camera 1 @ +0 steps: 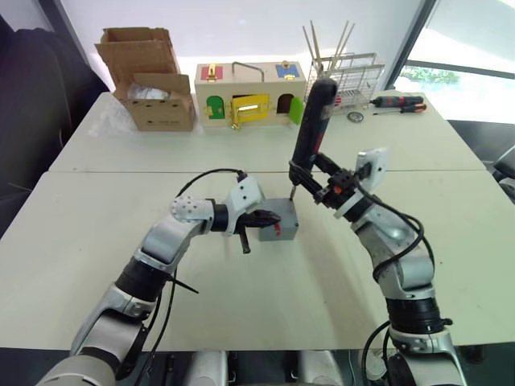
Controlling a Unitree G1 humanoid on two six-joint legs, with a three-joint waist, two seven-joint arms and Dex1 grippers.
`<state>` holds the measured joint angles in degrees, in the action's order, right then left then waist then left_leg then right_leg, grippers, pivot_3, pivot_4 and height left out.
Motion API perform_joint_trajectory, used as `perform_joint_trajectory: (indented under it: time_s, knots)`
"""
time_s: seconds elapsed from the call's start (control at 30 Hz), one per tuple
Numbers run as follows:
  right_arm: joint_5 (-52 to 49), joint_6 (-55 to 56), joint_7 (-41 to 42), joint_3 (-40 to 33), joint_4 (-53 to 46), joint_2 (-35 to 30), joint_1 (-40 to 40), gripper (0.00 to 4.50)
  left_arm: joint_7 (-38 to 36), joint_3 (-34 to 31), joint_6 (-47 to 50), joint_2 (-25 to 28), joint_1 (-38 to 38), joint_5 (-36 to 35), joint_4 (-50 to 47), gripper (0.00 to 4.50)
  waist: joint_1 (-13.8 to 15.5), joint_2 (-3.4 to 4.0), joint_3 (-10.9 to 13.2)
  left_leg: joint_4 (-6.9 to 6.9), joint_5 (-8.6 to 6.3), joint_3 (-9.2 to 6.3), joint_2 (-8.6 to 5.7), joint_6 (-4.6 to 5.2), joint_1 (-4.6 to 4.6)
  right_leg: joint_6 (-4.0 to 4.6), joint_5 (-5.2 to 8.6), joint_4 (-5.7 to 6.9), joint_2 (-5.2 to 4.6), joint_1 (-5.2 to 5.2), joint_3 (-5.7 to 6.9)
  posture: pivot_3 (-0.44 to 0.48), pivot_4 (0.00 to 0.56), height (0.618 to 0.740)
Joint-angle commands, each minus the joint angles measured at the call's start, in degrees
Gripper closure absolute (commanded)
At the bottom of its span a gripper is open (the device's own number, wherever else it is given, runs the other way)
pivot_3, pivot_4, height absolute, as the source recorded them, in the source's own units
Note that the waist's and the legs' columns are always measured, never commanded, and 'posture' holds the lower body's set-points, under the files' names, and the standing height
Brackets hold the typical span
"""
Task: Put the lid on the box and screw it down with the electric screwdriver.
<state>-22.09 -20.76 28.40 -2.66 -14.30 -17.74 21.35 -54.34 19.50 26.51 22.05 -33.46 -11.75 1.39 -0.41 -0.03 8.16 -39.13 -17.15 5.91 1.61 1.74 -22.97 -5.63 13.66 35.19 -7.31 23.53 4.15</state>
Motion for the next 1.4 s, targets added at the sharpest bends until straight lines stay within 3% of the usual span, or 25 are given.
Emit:
perform_joint_trajectory:
  time_s: [0.03, 0.17, 0.33, 0.5, 0.63, 0.8, 0.9, 1.03, 1.4]
  knots:
    - [-5.77, -5.67, -1.77, -5.13, -8.55, -2.96, 3.81, 2.62, 0.72, 1.95, 1.02, -0.3, 1.55, 2.17, 3.01, 4.5, -0.06, 0.02, 0.01, -0.01, 0.01, 0.0, -0.05, 0.0, -0.13, 0.0, -0.01, 0.0, -0.04, 0.12, 0.01, 0.0, 0.15, 0.728]
    - [-13.59, -14.23, -3.39, -10.52, -12.98, -7.29, 7.7, 2.62, 1.01, 1.65, 0.54, -0.83, 1.8, 1.91, 3.39, 4.5, -0.06, 0.13, 0.1, -0.05, 0.03, 0.01, -0.2, 0.03, -0.44, 0.01, -0.06, 0.04, -0.16, 0.43, 0.08, 0.0, 0.15, 0.728]
    - [-27.56, -29.31, -14.24, -23.48, -10.78, -12.81, 15.79, 2.62, 1.93, -0.87, 0.77, -2.97, 1.68, -0.78, 1.3, 4.5, 0.21, 0.09, 0.15, -0.05, 0.03, -0.03, -0.18, 0.05, -0.45, 0.0, -0.06, 0.05, -0.11, 0.41, 0.18, 0.0, 0.15, 0.728]
    - [-37.61, -51.78, -17.26, -34.12, 1.92, -32.02, 21.06, 2.62, -1.15, -3.39, 4.81, -0.62, 1.53, -6.48, -10.82, 4.5, 1.11, 0.12, 0.62, -0.05, 0.03, -0.02, -0.23, 0.07, -0.69, 0.01, -0.06, 0.02, -0.19, 0.6, 0.24, 0.0, 0.15, 0.728]
    - [-32.72, -60.62, -10.21, -31.87, 10.92, -49.0, 13.88, 2.62, -3.68, -2.62, 8.08, 3.19, 2.85, -9.63, -20.83, 4.5, 1.28, 0.25, 0.7, -0.05, 0.06, -0.09, -0.28, 0.04, -1.38, -0.22, -0.19, -0.05, -0.07, 1.15, 0.42, 0.0, 0.15, 0.728]
    - [-29.43, -66.07, 1.5, -26.87, 18.49, -60.6, -0.56, 2.62, -4.05, -1.45, 11.89, 5.66, 5.77, -13.53, -30.65, 4.5, 0.98, 0.38, 0.79, -0.06, 0.06, 0.11, -0.29, 0.05, -1.39, -0.28, -0.19, -0.2, -0.03, 1.14, 0.46, 0.0, 0.15, 0.728]
    - [-27.4, -65.49, 5.15, -23.48, 23.17, -62.04, -2.73, 2.62, -3.92, -0.51, 13.07, 6.85, 7.17, -14.43, -33.75, 4.5, 0.9, 0.5, 0.9, -0.17, -0.05, 0.09, -0.26, 0.25, -1.35, -0.38, -0.24, -0.11, 0.0, 1.14, 0.45, 0.0, 0.15, 0.728]
    - [-22.98, -66.48, 6.42, -15.25, 34.52, -59.13, 2.42, 2.62, -3.74, 2.58, 14.22, 8.79, 9.43, -14.31, -37.32, 4.5, 0.82, 0.66, 0.96, -0.34, 0.17, 0.01, -0.18, 0.18, -1.28, -0.1, -0.2, -0.05, 0.15, 1.07, 0.37, 0.0, 0.15, 0.728]
    - [-10.9, -58.38, 13.47, 0.05, 48.4, -53.04, 13.31, 2.62, 0.73, 3.89, 15.5, 10.3, 13.03, -13.7, -37.43, 4.5, 1.24, 0.79, 0.97, -0.49, 0.2, -0.03, -0.1, 0.13, -1.41, -0.28, -0.34, -0.03, 0.42, 1.1, 0.34, 0.0, 0.15, 0.728]
